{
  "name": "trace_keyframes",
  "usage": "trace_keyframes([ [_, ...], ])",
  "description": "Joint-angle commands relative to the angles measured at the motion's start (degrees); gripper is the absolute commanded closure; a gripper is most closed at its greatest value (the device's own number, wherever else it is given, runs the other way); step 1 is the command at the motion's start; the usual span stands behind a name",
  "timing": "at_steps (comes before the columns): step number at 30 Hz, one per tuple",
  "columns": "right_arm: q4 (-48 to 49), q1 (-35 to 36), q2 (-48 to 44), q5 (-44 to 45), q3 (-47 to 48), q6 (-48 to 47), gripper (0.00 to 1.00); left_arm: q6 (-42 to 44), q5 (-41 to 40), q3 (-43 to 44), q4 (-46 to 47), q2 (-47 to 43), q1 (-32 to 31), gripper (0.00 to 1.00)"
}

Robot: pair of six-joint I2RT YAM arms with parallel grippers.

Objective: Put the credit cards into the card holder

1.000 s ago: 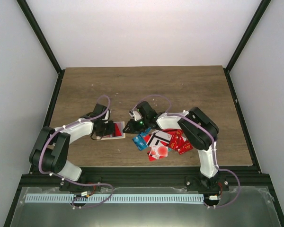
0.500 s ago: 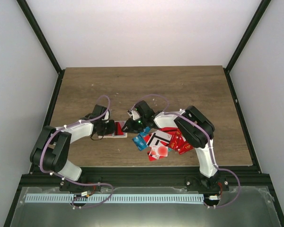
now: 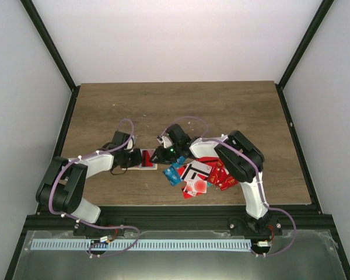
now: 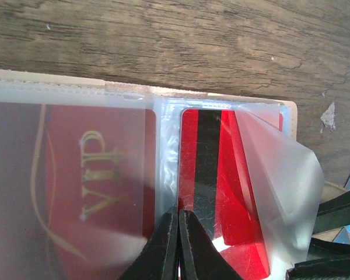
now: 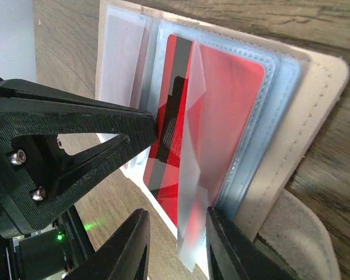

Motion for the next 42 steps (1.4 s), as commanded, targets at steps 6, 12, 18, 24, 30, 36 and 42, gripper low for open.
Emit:
trace_keyframes([
  [6, -1.48, 0.55, -3.09, 1.22, 1.76, -1.21, 0.71, -2.33, 6.51, -3.08, -0.91, 1.83, -1.7, 0.96],
  [12, -1.34, 0.55, -4.47, 0.18, 1.76, -1.46, 0.71, -4.85, 11.14, -3.48, 1.75, 0.78, -1.81, 0.96],
  [18, -1.32, 0.55, -6.85, -0.34, 1.73, -1.79, 0.71, -6.57, 12.88, -3.64, 2.6, -1.11, -1.84, 0.96],
  [24, -1.7, 0.54, -6.56, -0.98, 2.38, -2.1, 0.71, -7.67, 13.59, -3.65, 3.83, -1.72, -1.82, 0.96],
  [30, -1.71, 1.44, -4.93, -1.74, 3.24, -2.1, 0.71, -8.28, 13.22, -3.94, 5.01, -1.4, -1.84, 0.96],
  [36, -2.44, 2.37, -3.73, -1.67, 4.89, -2.27, 0.71, -8.06, 10.21, -4.45, 2.79, -4.14, -1.81, 0.96],
  [42, -3.75, 3.54, -1.81, -1.5, 7.19, -2.44, 0.71, -7.23, 7.03, -5.03, -4.05, -9.94, -1.74, 0.96],
])
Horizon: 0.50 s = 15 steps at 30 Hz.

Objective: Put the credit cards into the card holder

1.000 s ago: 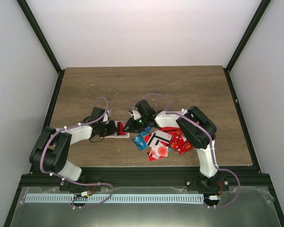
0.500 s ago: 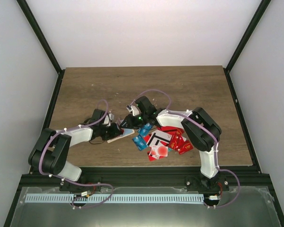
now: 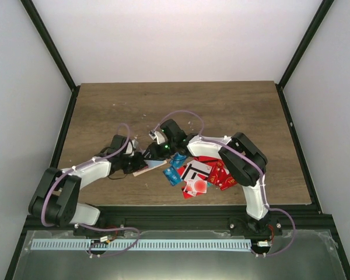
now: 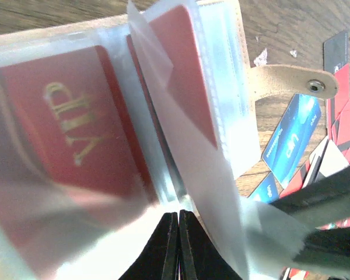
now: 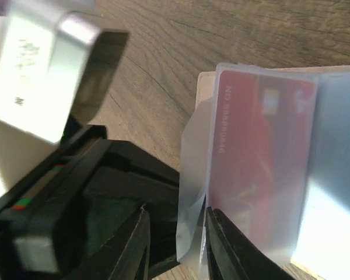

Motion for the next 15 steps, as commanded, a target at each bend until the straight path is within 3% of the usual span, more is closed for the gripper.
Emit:
trace_keyframes([
  [1, -1.35, 1.36, 2.24, -0.29, 3.26, -0.69, 0.71, 0.45, -2.62, -1.18, -5.74, -5.01, -0.24, 0.96],
  [8, -1.45, 3.07, 5.05, -0.15, 5.5, 0.06, 0.71, 0.33, -4.45, -2.71, -15.44, -15.12, -0.2, 0.96],
  [15, -1.78, 3.77, 6.47, -0.07, 7.01, 0.51, 0.71, -3.27, -6.4, -2.54, -17.95, -24.44, -0.23, 0.94],
])
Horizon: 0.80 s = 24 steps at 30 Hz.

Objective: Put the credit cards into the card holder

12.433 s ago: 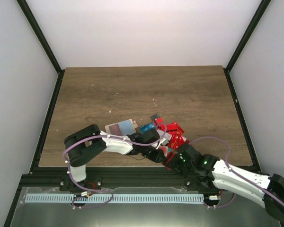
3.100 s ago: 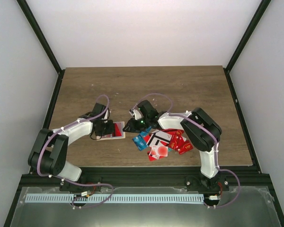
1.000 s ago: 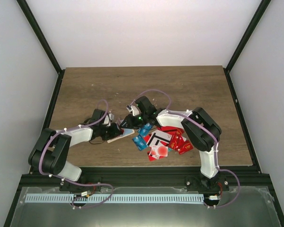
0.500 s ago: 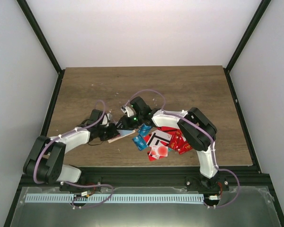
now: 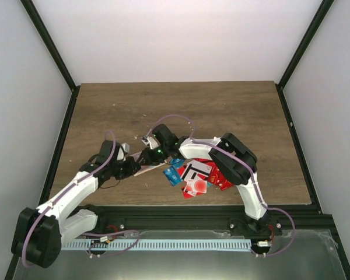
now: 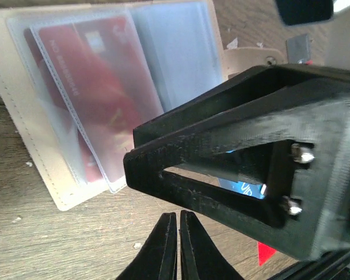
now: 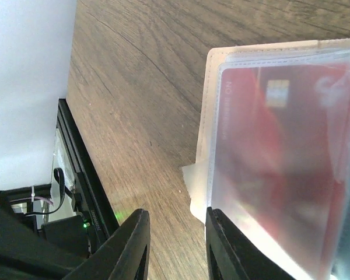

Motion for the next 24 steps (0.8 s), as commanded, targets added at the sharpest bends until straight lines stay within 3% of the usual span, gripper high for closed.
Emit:
trace_keyframes([
  [1, -0.97, 0.47, 0.49, 0.01, 2.44, 0.17, 0.71, -2.1, -3.85, 0.63, -3.06, -3.85, -0.16, 0.94],
  [14, -9.26, -0.42, -11.03, 10.73, -0.64, -7.13, 0.71, -0.32, -6.7, 3.52, 2.35, 2.6, -0.22, 0.96],
  [19, -13.58, -1.92, -20.79, 18.48, -8.35, -9.43, 0.7, 2.4, -3.57, 5.11, 3.75, 4.27, -0.95, 0.96],
  [24, -18.7, -3.29, -30.67, 24.87, -18.51, -9.42, 0.68, 3.22, -2.04, 5.67, 7.4, 5.71, -5.67, 0.93],
])
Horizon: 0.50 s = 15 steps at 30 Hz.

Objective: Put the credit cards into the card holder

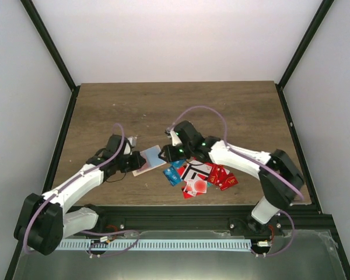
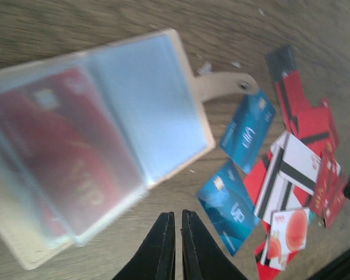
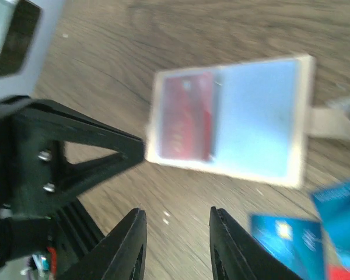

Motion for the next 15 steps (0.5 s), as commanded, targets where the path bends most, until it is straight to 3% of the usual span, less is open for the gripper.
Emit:
trace_keyframes([
  [1, -7.72, -1.26, -7.47, 8.0, -7.74, -1.2, 0.67, 1.64, 2.22, 1.66, 4.86, 1.39, -4.65, 0.92],
  [9, -18.5, -1.31, -15.51, 7.31, -16.03, 0.3, 0.67, 0.62, 3.9, 4.96, 14.01, 10.53, -17.33, 0.87],
  [15, -23.95, -1.36, -23.71, 10.81, -22.0, 4.46, 0.39, 1.31, 5.82, 9.37, 18.43, 19.71, -24.29, 0.84],
])
